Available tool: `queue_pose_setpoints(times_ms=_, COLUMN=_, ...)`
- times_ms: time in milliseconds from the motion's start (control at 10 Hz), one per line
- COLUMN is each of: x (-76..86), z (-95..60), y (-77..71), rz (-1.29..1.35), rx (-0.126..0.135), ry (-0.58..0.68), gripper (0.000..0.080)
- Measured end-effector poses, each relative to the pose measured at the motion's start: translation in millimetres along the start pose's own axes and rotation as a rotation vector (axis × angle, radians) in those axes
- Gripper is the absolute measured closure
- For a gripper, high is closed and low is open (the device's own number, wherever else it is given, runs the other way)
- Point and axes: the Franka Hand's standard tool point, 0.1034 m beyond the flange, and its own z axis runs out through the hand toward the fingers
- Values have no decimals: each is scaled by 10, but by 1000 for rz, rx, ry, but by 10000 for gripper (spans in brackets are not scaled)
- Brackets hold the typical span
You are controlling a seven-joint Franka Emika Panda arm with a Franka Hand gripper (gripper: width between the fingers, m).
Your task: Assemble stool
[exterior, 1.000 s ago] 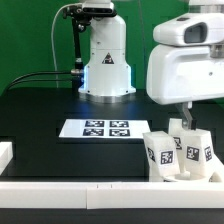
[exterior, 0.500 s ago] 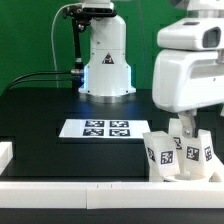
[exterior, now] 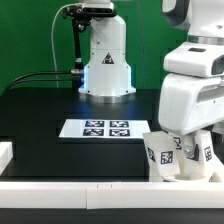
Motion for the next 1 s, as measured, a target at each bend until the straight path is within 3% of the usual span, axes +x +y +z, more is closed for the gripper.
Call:
queue_pose_setpoints(times_ms=200, x=-2, z=1, y=3, rz=54, rx=0, ry=0, gripper=403)
queue_pose_setpoints(times_ms=300, x=-2, z=1, y=5, rz=116, rx=0, ry=0, gripper=403)
queue_pose_setpoints(times_ms=400, x=-2, z=0, y=4, rz=192, rx=0, ry=0, gripper=466)
queue_pose_setpoints(times_ms=700, x=27, z=-24, y=-38, rz=637, rx=12, ry=-14, gripper=466)
queue_pose_setpoints(times_ms=1000, x=42, z=-20, y=-32, rz=1080, rx=74, ry=-7, gripper=466)
